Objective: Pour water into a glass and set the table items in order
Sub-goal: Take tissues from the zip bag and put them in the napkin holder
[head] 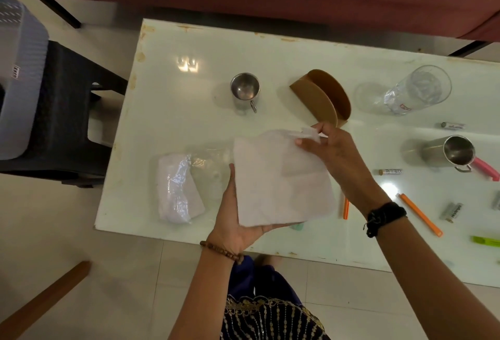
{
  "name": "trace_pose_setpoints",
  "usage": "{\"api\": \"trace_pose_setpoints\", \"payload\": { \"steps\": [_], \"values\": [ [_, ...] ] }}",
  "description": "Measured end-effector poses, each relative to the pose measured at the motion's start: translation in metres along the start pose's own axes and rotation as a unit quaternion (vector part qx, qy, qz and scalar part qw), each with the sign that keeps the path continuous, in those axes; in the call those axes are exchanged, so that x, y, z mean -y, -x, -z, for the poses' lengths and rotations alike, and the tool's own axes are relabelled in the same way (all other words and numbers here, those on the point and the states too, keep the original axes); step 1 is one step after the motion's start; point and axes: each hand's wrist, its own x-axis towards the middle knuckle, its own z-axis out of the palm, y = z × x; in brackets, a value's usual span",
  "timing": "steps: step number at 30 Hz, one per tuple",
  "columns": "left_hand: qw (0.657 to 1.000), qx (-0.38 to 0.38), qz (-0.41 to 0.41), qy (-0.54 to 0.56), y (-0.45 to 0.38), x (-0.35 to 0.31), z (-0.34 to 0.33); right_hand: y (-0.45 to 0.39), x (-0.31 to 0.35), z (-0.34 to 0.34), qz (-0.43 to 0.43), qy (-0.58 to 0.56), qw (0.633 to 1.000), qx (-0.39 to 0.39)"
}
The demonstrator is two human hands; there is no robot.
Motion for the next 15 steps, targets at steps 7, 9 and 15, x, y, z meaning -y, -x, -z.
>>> {"api": "trace_pose_setpoints", "payload": {
  "steps": [7,9,15],
  "values": [
    [0.994,0.099,-0.017,0.052,-0.013,0.007,0.0,0.04,-0.005,-0.023,0.213,0.227,0.95,-0.001],
    [0.994,0.087,-0.041,0.046,-0.014,0.006,-0.004,0.049,-0.013,-0.033,0.203,0.252,0.946,0.014],
    [0.997,0.018,-0.07,-0.033,-0.019,0.003,-0.006,0.058,-0.028,-0.049,0.27,0.366,0.891,0.0]
  ]
}}
